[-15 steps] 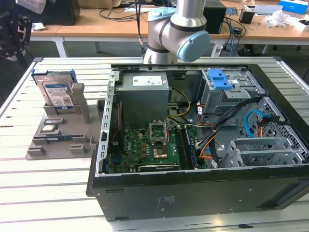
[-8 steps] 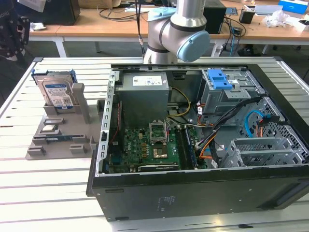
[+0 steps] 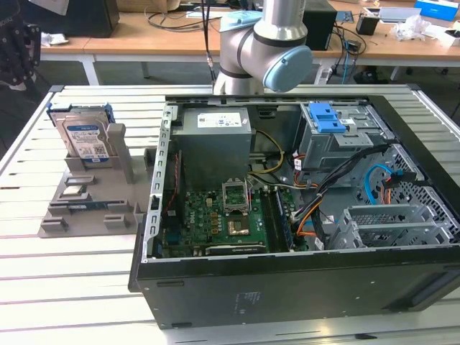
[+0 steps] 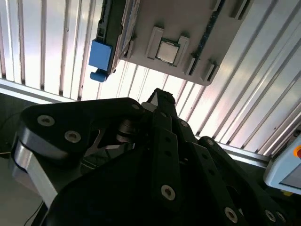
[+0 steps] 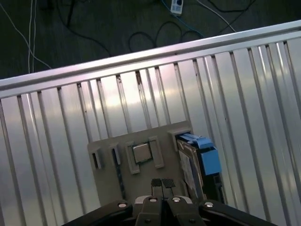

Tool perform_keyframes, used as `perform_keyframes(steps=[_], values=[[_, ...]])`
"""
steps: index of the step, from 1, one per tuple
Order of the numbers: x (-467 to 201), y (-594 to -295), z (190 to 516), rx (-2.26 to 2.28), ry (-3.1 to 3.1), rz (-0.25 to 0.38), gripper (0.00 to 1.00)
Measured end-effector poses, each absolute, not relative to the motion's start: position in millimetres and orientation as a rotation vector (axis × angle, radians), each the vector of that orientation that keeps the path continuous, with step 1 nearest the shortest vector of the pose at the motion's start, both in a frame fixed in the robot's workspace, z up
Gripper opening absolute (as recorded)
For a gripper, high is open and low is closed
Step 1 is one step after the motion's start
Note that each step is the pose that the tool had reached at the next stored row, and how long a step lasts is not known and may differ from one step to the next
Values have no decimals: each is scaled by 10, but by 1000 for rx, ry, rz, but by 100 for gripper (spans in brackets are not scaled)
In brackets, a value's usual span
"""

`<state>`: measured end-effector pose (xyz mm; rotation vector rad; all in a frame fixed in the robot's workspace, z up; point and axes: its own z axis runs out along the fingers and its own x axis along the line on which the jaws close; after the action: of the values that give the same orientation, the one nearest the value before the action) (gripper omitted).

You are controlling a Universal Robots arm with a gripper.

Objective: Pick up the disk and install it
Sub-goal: 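Pick up the disk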

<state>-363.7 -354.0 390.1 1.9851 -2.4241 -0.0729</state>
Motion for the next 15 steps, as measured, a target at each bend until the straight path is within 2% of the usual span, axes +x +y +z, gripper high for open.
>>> perform_keyframes(steps=[15], values=[[-3637, -3539, 3900, 2091, -2330, -72, 11]])
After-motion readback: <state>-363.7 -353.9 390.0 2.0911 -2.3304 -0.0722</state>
